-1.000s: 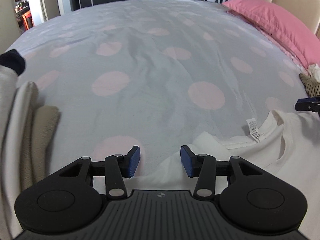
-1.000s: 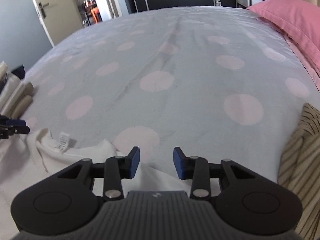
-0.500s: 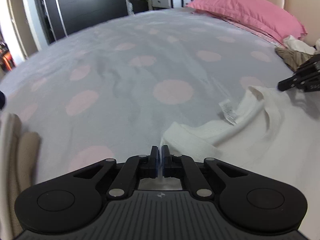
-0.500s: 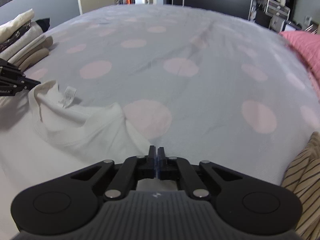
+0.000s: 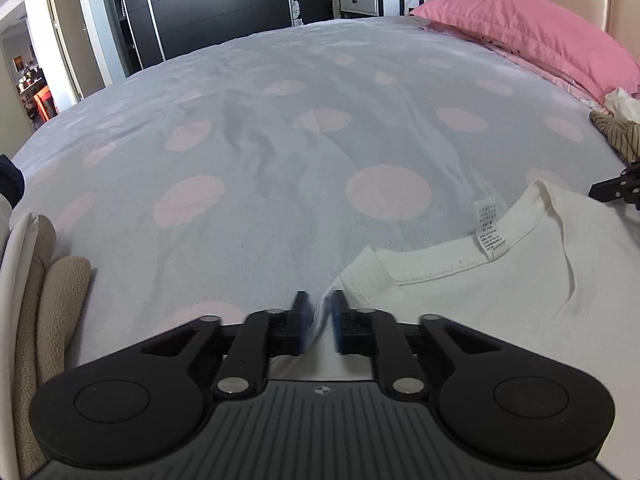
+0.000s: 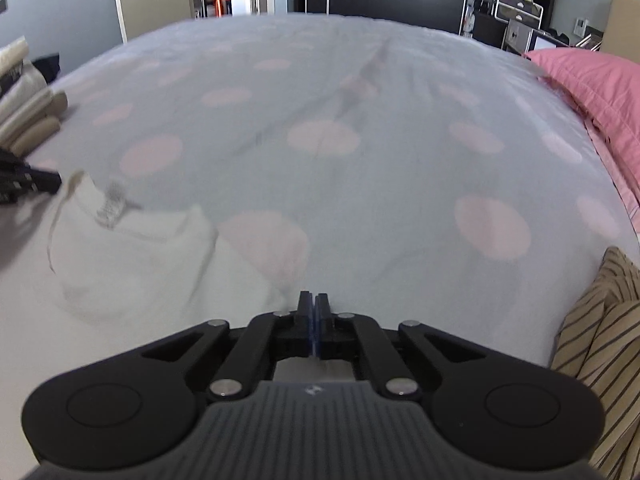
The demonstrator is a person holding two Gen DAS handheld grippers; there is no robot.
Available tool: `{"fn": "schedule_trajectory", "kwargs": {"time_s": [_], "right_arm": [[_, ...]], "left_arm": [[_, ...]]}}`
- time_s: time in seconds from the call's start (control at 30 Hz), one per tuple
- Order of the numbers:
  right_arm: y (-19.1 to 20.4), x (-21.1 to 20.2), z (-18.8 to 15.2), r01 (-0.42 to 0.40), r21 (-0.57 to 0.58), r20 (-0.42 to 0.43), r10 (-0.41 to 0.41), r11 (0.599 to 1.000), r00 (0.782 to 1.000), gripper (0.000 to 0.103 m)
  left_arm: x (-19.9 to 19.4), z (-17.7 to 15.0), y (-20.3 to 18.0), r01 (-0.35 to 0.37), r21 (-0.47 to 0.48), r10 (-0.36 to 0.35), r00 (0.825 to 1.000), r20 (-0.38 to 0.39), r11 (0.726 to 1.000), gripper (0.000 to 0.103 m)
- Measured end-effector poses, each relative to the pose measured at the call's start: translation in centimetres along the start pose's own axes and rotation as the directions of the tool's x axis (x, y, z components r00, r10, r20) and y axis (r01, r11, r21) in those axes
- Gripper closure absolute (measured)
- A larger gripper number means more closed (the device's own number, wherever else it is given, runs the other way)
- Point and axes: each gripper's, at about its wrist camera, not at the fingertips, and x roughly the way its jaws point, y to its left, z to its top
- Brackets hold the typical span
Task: Fold clothes
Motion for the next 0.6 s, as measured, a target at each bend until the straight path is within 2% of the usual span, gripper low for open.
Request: {"fn": "schedule_trajectory", "kwargs": {"time_s": [0.03,0.07,0.1,0.17,0.33,0.4,0.53,0.57,0.6], "right_arm": [[-0.1,-0.1,0.0,0.0,0.016,0.003,0.0,1.0,1.0,0.1],[-0.4,-0.3,0.1,0.001,0.042,0.002,-0.001,0.999,1.0,0.093],[-0.6,-0.7,0.2,0.003,0.064,0.004,-0.003,0.998,1.0,0.081],[-0.8,-1.9,0.2,0.005,0.091,0.02,-0.007,0.996,1.0,0.07],[-1.9,-7.3,-0.5,0.043,0.154,0.043,-0.05,0.987,0.998,0.07],[-2.8,-10.9,-1.3,0.083,0.196,0.058,-0.096,0.977,0.994,0.07],[-4.8,-19.7,-3.8,0.158,0.308,0.075,-0.189,0.938,0.979,0.068],[-5.2,-22.0,-4.6,0.176,0.326,0.063,-0.207,0.929,0.976,0.067],[-5.6,-24.2,-5.5,0.195,0.342,0.051,-0.225,0.919,0.973,0.061]], "left_arm": [[-0.6,0.0,0.2,0.002,-0.004,-0.002,1.0,0.009,1.0,0.06],[-1.2,-0.1,0.4,0.004,-0.009,-0.004,1.0,0.02,1.0,0.056],[-2.0,-0.3,0.6,0.008,-0.016,-0.007,0.999,0.033,1.0,0.056],[-3.6,-0.6,0.8,0.016,-0.031,-0.015,0.998,0.058,0.999,0.056],[-8.1,-2.3,0.3,0.039,-0.065,-0.033,0.995,0.09,0.997,0.056],[-10.5,-3.0,-0.4,0.026,-0.058,-0.021,0.996,0.086,0.998,0.057],[-16.0,-4.9,-1.0,0.029,-0.152,-0.02,0.998,0.06,0.988,0.057],[-17.4,-5.4,-1.2,0.027,-0.169,-0.018,0.998,0.054,0.985,0.057],[-18.9,-5.9,-1.5,0.018,-0.171,-0.01,0.999,0.048,0.985,0.057]]}}
